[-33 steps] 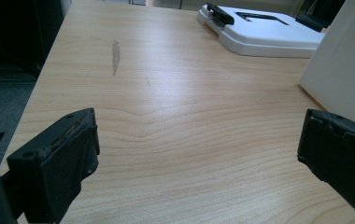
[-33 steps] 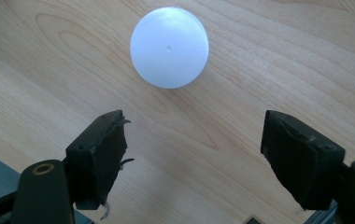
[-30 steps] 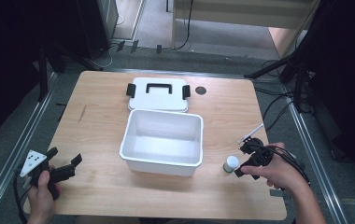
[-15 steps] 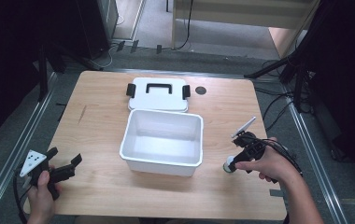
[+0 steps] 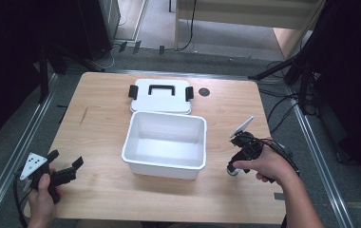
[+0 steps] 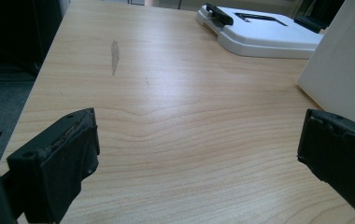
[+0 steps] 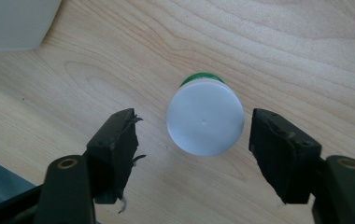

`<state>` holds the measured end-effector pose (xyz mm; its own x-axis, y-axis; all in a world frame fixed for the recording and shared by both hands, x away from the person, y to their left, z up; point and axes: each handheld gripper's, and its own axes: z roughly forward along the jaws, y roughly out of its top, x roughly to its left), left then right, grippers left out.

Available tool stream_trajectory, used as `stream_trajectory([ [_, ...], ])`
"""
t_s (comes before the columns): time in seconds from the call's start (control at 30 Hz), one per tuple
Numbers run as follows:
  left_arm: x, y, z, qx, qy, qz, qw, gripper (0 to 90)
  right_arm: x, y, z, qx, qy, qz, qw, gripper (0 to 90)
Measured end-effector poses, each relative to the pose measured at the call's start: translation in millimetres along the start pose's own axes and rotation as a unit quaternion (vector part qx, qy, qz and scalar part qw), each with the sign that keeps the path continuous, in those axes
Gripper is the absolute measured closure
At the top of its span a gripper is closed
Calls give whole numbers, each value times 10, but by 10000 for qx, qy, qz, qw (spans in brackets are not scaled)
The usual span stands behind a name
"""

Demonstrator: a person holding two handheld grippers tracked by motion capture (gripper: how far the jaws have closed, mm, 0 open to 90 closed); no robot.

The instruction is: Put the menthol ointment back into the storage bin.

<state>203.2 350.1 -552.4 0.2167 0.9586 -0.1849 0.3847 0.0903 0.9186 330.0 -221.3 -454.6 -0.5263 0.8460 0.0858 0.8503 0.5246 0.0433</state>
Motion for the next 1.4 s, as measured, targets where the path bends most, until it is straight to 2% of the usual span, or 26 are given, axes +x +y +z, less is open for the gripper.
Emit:
stream_trajectory([
  [0.13, 1, 0, 0, 0, -2, 0, 10000, 0, -6, 22, 35, 18, -6, -8, 10000, 359],
  [0.33, 4, 0, -2, 16, -14, 3, 10000, 0, -5, 55, 79, 48, 41, 100, 9999, 381],
  [0.57, 4, 0, -2, 11, -10, 2, 10000, 0, -18, 55, 145, 109, -55, 117, 9999, 429],
  [0.6, 4, 0, -2, 11, -10, 2, 10000, 0, -15, 54, 150, 125, -39, 179, 9998, 437],
  [0.63, 4, 0, -2, 12, -10, -6, 10000, 0, -25, 53, 165, 155, -69, 116, 9998, 446],
  [0.8, 4, 0, -2, 16, -9, -6, 10000, 0, -22, 60, 184, 166, -102, 133, 9997, 484],
  [1.1, 3, 0, -2, 16, -9, 2, 10000, 0, -10, 48, 178, 215, -18, 47, 9998, 510],
  [1.4, 1, 0, -1, 14, -6, -2, 10000, 0, -10, 53, 43, 211, -5, -23, 9998, 511],
])
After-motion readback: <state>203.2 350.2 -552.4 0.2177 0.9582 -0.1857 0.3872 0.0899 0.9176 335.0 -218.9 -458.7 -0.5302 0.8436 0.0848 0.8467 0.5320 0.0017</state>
